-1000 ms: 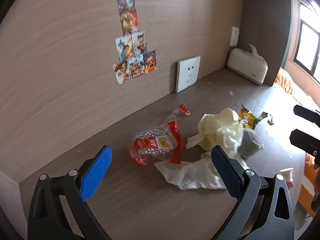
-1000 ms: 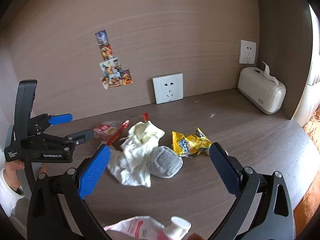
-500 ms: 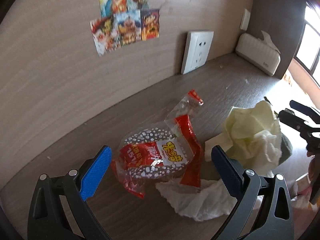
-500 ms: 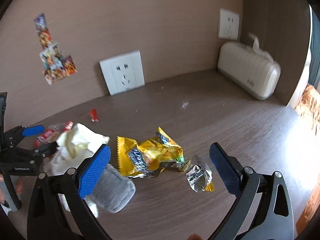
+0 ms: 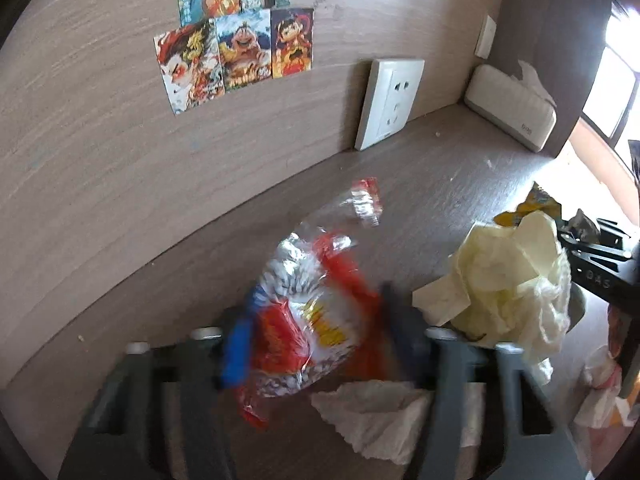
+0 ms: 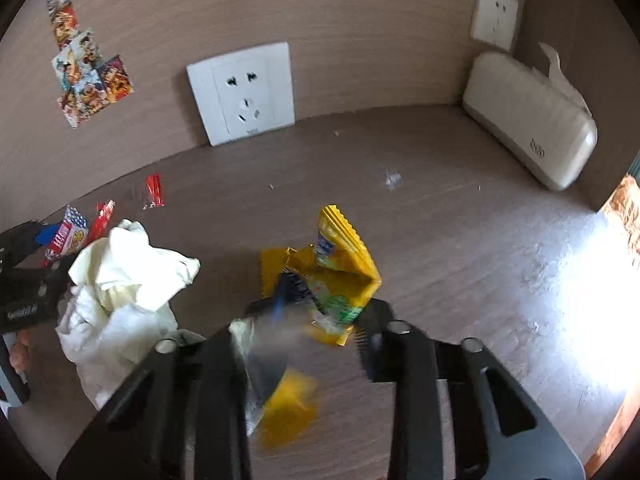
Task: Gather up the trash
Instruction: 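Grasp the red snack bag with the left tool while the right tool grasps the yellow wrapper and foil, then carry the red bag and yellow wrapper down over the white bin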
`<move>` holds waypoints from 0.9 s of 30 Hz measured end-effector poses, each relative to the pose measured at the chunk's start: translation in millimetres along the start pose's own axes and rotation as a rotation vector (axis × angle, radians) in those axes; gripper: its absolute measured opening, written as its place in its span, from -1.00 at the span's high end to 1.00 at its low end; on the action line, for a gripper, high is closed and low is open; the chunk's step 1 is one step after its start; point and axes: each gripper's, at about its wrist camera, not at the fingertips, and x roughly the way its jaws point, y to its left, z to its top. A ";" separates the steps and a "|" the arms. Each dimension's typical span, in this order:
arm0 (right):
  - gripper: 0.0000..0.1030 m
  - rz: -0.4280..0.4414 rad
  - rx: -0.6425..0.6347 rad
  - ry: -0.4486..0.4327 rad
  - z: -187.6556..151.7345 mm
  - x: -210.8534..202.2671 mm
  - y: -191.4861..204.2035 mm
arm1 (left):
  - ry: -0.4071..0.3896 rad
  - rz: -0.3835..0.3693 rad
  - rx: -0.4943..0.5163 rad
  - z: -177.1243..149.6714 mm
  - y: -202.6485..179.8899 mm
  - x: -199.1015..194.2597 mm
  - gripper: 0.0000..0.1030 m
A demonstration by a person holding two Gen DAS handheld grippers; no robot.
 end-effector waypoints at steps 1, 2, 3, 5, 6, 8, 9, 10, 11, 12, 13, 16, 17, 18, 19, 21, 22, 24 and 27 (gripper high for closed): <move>0.73 0.011 0.001 -0.004 -0.1 -1.0 0.1 | -0.011 -0.007 -0.007 1.1 0.5 -2.7 0.29; 0.74 0.015 0.004 -0.010 -0.5 -2.3 -0.6 | -0.015 -0.012 -0.010 1.5 1.3 -4.7 0.42; 0.74 0.015 0.004 -0.021 -0.8 -5.0 -0.9 | -0.020 -0.014 -0.013 1.8 2.3 -7.0 0.46; 0.75 0.023 0.010 -0.043 -0.3 -12.1 -3.0 | -0.029 -0.025 -0.017 3.1 2.5 -12.9 0.50; 0.75 0.028 0.018 -0.061 0.2 -17.9 -4.6 | -0.035 -0.028 -0.019 3.1 2.6 -17.7 0.50; 0.75 0.030 0.032 -0.090 1.5 -28.3 -7.5 | -0.047 -0.031 -0.019 2.6 2.4 -28.4 0.50; 0.75 0.032 0.043 -0.106 1.4 -35.6 -10.0 | -0.056 -0.027 -0.017 3.0 1.0 -34.7 0.50; 0.75 0.034 0.054 -0.120 0.8 -43.2 -12.8 | -0.068 -0.024 -0.014 3.3 -0.7 -42.3 0.50; 0.75 0.031 0.063 -0.132 0.3 -50.2 -15.0 | -0.076 -0.023 -0.011 4.0 -2.2 -48.6 0.50; 0.75 0.030 0.072 -0.144 -0.7 -57.2 -16.9 | -0.084 -0.022 -0.007 4.6 -4.4 -56.3 0.50; 0.75 0.033 0.080 -0.152 -1.7 -66.0 -19.3 | -0.096 -0.021 -0.004 5.3 -7.0 -65.7 0.50; 0.75 0.029 0.098 -0.185 -5.2 -90.1 -24.8 | -0.122 -0.027 0.012 11.3 -19.7 -85.5 0.50; 0.75 0.029 0.104 -0.199 -6.7 -101.7 -26.7 | -0.136 -0.028 0.021 13.4 -26.6 -95.1 0.50; 0.75 0.027 0.110 -0.214 -8.3 -112.5 -28.1 | -0.149 -0.032 0.033 15.2 -34.3 -104.7 0.50; 0.75 0.023 0.116 -0.235 -10.9 -128.0 -30.9 | -0.158 -0.045 0.048 16.5 -42.4 -114.0 0.50; 0.75 0.013 0.121 -0.257 -14.1 -149.3 -35.2 | -0.180 -0.062 0.079 17.5 -58.4 -129.8 0.50; 0.75 0.007 0.124 -0.269 -16.1 -157.9 -37.1 | -0.187 -0.072 0.094 19.7 -66.4 -134.9 0.50; 0.75 -0.003 0.127 -0.290 -23.2 -183.4 -43.4 | -0.207 -0.102 0.142 21.9 -92.3 -148.2 0.50; 0.75 -0.028 0.138 -0.316 -35.0 -214.3 -55.2 | -0.228 -0.150 0.197 23.5 -130.6 -160.9 0.50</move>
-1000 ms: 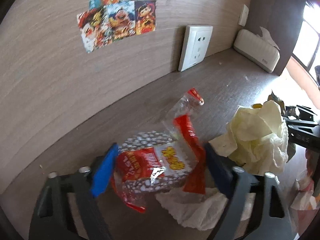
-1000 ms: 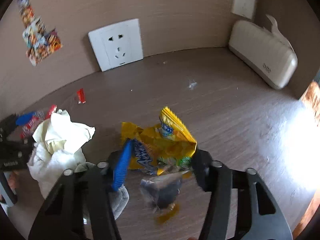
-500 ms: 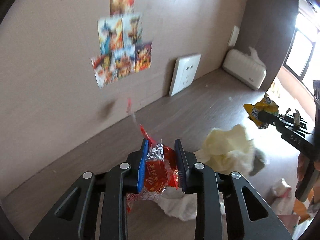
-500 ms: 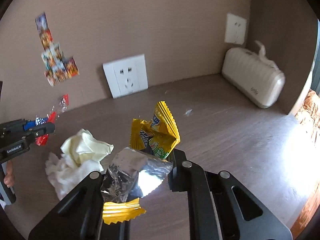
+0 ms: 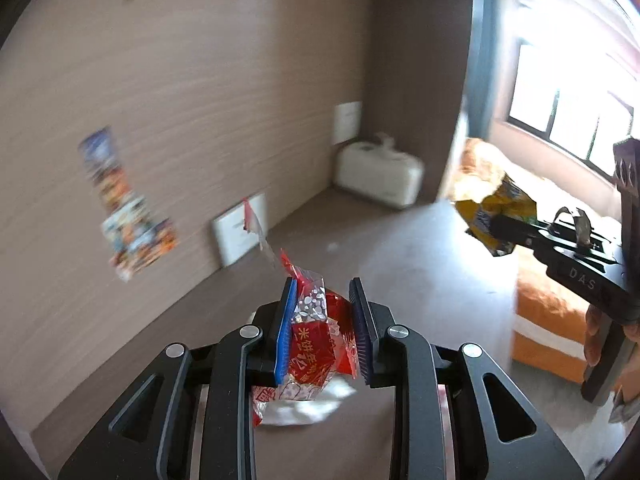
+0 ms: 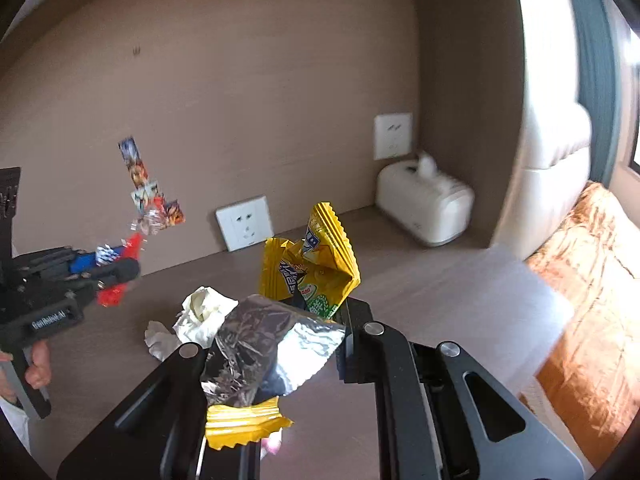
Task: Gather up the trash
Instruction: 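Carry the red bag and yellow wrapper down over the white bin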
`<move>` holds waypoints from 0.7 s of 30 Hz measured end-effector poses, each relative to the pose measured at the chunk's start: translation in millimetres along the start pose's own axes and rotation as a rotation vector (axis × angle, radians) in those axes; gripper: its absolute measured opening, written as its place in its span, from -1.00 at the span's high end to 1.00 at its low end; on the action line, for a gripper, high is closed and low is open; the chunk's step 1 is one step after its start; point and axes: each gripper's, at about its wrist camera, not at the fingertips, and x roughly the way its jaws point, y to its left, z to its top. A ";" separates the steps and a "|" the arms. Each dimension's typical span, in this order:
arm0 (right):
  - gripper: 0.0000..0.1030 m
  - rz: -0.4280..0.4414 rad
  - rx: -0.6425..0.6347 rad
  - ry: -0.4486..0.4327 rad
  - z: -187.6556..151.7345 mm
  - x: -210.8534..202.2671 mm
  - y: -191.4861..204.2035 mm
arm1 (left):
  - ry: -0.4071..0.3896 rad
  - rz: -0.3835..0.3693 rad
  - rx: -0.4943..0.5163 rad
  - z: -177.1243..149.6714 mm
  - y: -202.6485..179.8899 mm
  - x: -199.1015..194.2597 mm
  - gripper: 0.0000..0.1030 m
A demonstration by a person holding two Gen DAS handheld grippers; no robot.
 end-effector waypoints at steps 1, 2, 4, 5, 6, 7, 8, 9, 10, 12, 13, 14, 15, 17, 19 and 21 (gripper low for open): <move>0.75 -0.013 0.006 -0.012 -0.6 -11.8 -5.9 | -0.003 -0.019 0.008 2.0 -9.0 -1.7 0.50; 0.75 -0.025 0.013 -0.022 -2.3 -22.6 -11.8 | -0.006 -0.048 0.019 6.5 -24.6 -1.0 0.50; 0.75 -0.042 0.033 -0.031 -6.1 -41.0 -25.4 | -0.012 -0.092 0.046 10.8 -51.2 -2.7 0.50; 0.75 -0.051 0.042 -0.035 -8.4 -48.5 -30.8 | -0.012 -0.111 0.055 11.9 -63.9 -1.6 0.50; 0.74 -0.063 0.051 -0.038 -11.4 -57.1 -37.4 | -0.010 -0.134 0.066 13.7 -76.9 -0.4 0.50; 0.74 -0.072 0.057 -0.039 -14.0 -62.8 -42.1 | -0.008 -0.157 0.079 15.9 -91.4 2.4 0.50; 0.74 -0.084 0.067 -0.039 -18.0 -71.2 -49.7 | -0.006 -0.173 0.089 15.1 -102.0 1.8 0.50; 0.74 -0.096 0.080 -0.039 -22.3 -78.8 -57.4 | -0.001 -0.194 0.099 15.4 -113.7 3.6 0.50; 0.74 -0.103 0.090 -0.038 -25.5 -83.5 -62.7 | 0.004 -0.210 0.107 13.9 -123.2 4.6 0.50; 0.74 -0.123 0.113 -0.031 -34.0 -95.1 -77.0 | 0.014 -0.249 0.128 12.4 -147.2 8.7 0.50; 0.74 -0.132 0.122 -0.029 -38.1 -100.1 -83.2 | 0.023 -0.269 0.137 10.9 -158.3 11.1 0.50; 0.74 -0.141 0.135 -0.024 -43.1 -105.7 -90.6 | 0.029 -0.283 0.144 9.1 -166.9 12.3 0.50; 0.74 -0.148 0.144 -0.019 -47.4 -109.7 -96.1 | 0.034 -0.300 0.153 7.6 -177.4 14.4 0.50; 0.74 -0.162 0.160 -0.009 -55.6 -116.9 -106.9 | 0.048 -0.328 0.168 5.9 -194.9 22.8 0.50; 0.74 -0.176 0.178 0.001 -63.9 -123.7 -118.7 | 0.062 -0.356 0.182 3.1 -212.2 29.9 0.50; 0.74 -0.182 0.193 0.014 -71.2 -128.0 -129.1 | 0.076 -0.375 0.194 -0.7 -228.1 35.5 0.50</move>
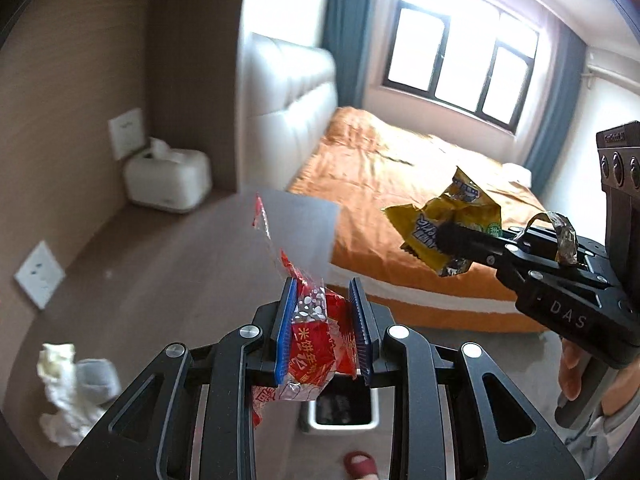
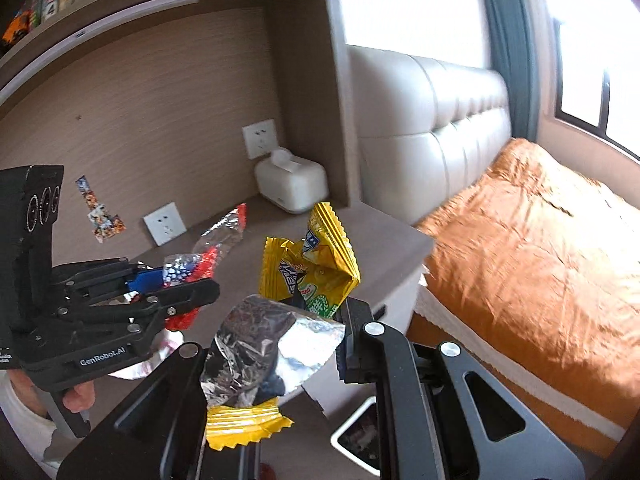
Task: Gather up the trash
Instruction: 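Carry the red bag and yellow wrapper down over the white bin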
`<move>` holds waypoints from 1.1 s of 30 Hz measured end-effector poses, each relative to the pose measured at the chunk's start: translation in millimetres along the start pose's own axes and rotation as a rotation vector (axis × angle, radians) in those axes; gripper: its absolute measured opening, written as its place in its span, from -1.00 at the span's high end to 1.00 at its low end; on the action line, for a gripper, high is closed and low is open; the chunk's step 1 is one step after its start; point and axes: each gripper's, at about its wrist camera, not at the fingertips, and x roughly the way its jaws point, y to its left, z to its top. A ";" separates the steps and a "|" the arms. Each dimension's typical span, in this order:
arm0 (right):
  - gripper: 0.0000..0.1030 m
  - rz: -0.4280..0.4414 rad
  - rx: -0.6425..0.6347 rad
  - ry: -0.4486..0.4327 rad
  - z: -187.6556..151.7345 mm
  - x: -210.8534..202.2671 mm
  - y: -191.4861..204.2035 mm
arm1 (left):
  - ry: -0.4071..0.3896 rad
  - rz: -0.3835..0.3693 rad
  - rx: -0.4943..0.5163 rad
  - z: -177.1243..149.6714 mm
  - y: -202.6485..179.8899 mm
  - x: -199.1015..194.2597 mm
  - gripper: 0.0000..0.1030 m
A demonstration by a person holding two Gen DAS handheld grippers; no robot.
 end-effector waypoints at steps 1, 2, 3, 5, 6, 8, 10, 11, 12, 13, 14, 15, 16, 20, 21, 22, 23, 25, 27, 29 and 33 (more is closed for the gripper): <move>0.74 -0.004 0.004 0.004 -1.7 0.1 -3.3 | 0.008 -0.010 0.004 -0.4 -6.6 6.7 0.50; 0.74 -0.011 0.015 0.010 -5.7 0.1 -10.6 | 0.016 -0.018 0.007 -1.1 -11.6 9.7 0.50; 0.74 -0.013 0.022 0.018 -8.5 0.4 -15.9 | 0.026 -0.024 0.011 -2.2 -16.6 15.8 0.50; 0.74 -0.020 0.034 0.031 -14.4 2.1 -25.5 | 0.048 -0.039 0.015 -5.8 -25.3 27.0 0.50; 0.74 -0.022 0.042 0.042 -17.9 4.4 -30.6 | 0.058 -0.043 0.016 -7.2 -28.5 32.3 0.50; 0.74 -0.026 0.055 0.059 -24.9 7.8 -39.1 | 0.079 -0.049 0.021 -9.6 -34.6 44.3 0.50; 0.74 -0.027 0.069 0.079 -32.7 14.0 -48.2 | 0.104 -0.056 0.023 -14.3 -37.8 58.3 0.50; 0.74 -0.028 0.075 0.086 -36.1 16.3 -51.6 | 0.114 -0.057 0.024 -15.4 -38.7 64.9 0.50; 0.74 -0.029 0.081 0.096 -39.6 19.7 -55.5 | 0.125 -0.058 0.026 -16.7 -38.2 69.9 0.50; 0.74 -0.028 0.089 0.105 -43.1 23.1 -59.7 | 0.138 -0.059 0.027 -19.4 -40.3 76.8 0.50; 0.74 -0.028 0.095 0.112 -45.4 25.4 -62.8 | 0.149 -0.063 0.027 -21.3 -41.3 82.3 0.50; 0.74 -0.029 0.102 0.121 -49.1 28.4 -66.4 | 0.158 -0.068 0.027 -23.2 -42.6 88.3 0.50; 0.74 -0.026 0.109 0.130 -53.1 31.0 -70.6 | 0.164 -0.071 0.029 -25.1 -44.7 91.6 0.50; 0.73 -0.016 0.123 0.160 -66.2 43.0 -83.7 | 0.196 -0.089 0.038 -35.2 -47.9 116.8 0.50; 0.73 -0.015 0.126 0.171 -70.5 47.1 -86.9 | 0.204 -0.093 0.041 -38.3 -50.0 121.9 0.50; 0.73 -0.015 0.131 0.179 -75.1 51.3 -90.0 | 0.212 -0.095 0.043 -41.9 -50.6 128.8 0.49; 0.73 -0.013 0.136 0.187 -77.8 55.2 -92.5 | 0.215 -0.096 0.043 -45.0 -51.8 132.7 0.50; 0.73 -0.013 0.144 0.209 -88.4 65.1 -98.9 | 0.234 -0.107 0.035 -54.2 -49.8 148.7 0.50; 0.73 -0.007 0.151 0.229 -98.6 74.7 -104.9 | 0.249 -0.116 0.025 -63.8 -49.7 161.1 0.49; 0.73 -0.007 0.155 0.251 -110.2 85.9 -110.7 | 0.265 -0.128 0.018 -75.0 -51.5 172.3 0.49; 0.73 0.004 0.167 0.313 -141.8 113.9 -125.0 | 0.307 -0.161 0.002 -101.9 -50.7 203.8 0.49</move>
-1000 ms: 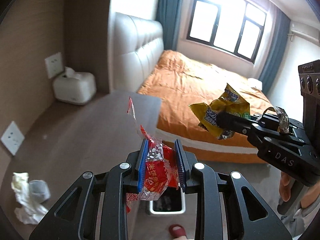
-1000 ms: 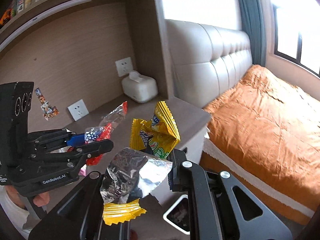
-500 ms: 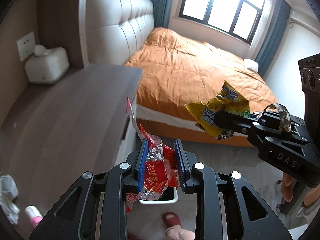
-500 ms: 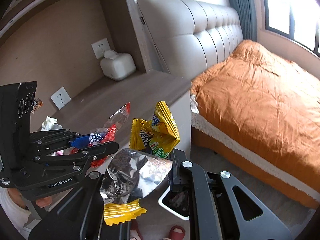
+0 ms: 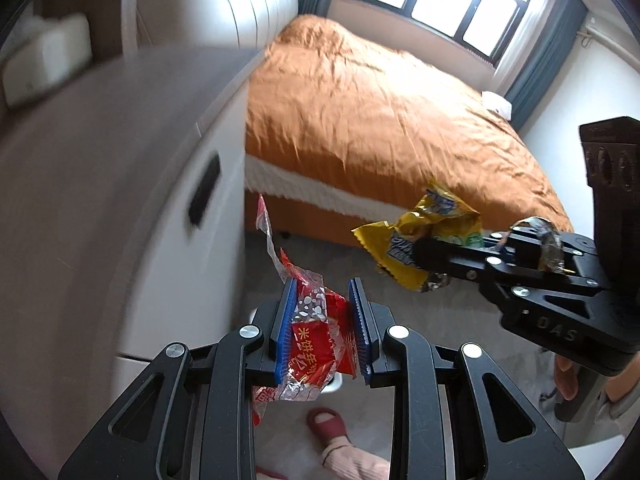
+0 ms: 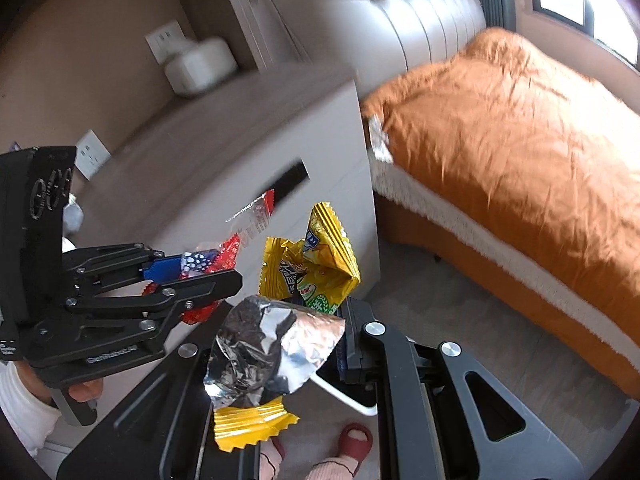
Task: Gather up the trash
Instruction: 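Carry the red bag and yellow wrapper down over the white bin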
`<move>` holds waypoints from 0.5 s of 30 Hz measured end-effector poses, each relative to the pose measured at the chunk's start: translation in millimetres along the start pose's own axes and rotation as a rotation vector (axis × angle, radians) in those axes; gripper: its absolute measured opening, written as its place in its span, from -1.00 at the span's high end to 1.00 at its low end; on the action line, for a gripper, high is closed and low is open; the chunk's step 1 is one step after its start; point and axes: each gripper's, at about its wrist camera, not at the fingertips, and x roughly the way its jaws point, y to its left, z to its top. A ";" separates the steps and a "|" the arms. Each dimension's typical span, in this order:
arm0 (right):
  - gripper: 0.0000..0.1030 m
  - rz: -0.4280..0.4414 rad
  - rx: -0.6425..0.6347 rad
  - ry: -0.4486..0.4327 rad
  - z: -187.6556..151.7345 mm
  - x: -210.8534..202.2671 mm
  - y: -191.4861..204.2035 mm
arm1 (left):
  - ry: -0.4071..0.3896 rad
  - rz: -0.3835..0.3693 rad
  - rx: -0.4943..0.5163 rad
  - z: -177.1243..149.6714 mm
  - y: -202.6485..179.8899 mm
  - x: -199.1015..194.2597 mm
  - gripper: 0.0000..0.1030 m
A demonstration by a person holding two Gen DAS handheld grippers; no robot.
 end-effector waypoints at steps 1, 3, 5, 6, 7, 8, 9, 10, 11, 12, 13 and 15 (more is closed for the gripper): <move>0.73 0.005 0.000 0.020 -6.8 12.6 -5.9 | 0.011 -0.005 -0.003 -5.3 1.7 9.9 0.49; 0.73 0.006 0.002 0.048 -16.3 31.2 -13.7 | 0.046 -0.027 -0.014 -20.1 6.8 37.3 0.49; 0.72 0.018 0.000 0.080 -28.7 55.9 -25.1 | 0.071 -0.046 -0.021 -34.0 10.0 60.3 0.49; 0.72 0.019 -0.004 0.094 -34.0 66.3 -29.5 | 0.087 -0.052 -0.021 -42.4 11.3 73.9 0.49; 0.72 0.029 -0.008 0.113 -40.5 79.9 -35.1 | 0.096 -0.053 -0.020 -47.7 11.4 81.9 0.49; 0.72 0.037 -0.009 0.122 -46.0 89.3 -39.4 | 0.111 -0.061 -0.020 -56.0 12.8 96.3 0.49; 0.72 0.042 -0.011 0.134 -52.5 102.3 -45.4 | 0.119 -0.068 -0.021 -63.0 14.0 108.4 0.49; 0.72 0.050 -0.013 0.153 -58.7 116.5 -51.4 | 0.131 -0.074 -0.020 -71.4 15.7 123.5 0.49; 0.72 0.057 -0.012 0.168 -63.3 126.9 -56.4 | 0.141 -0.077 -0.019 -77.6 17.5 135.8 0.49; 0.72 0.062 -0.011 0.181 -69.4 138.9 -61.3 | 0.151 -0.078 -0.021 -83.1 19.8 147.8 0.49; 0.72 0.068 -0.011 0.195 -75.8 151.2 -66.3 | 0.159 -0.079 -0.025 -88.3 22.9 159.6 0.49; 0.72 0.080 -0.008 0.223 -86.6 172.2 -73.4 | 0.169 -0.093 -0.042 -95.7 27.5 178.7 0.49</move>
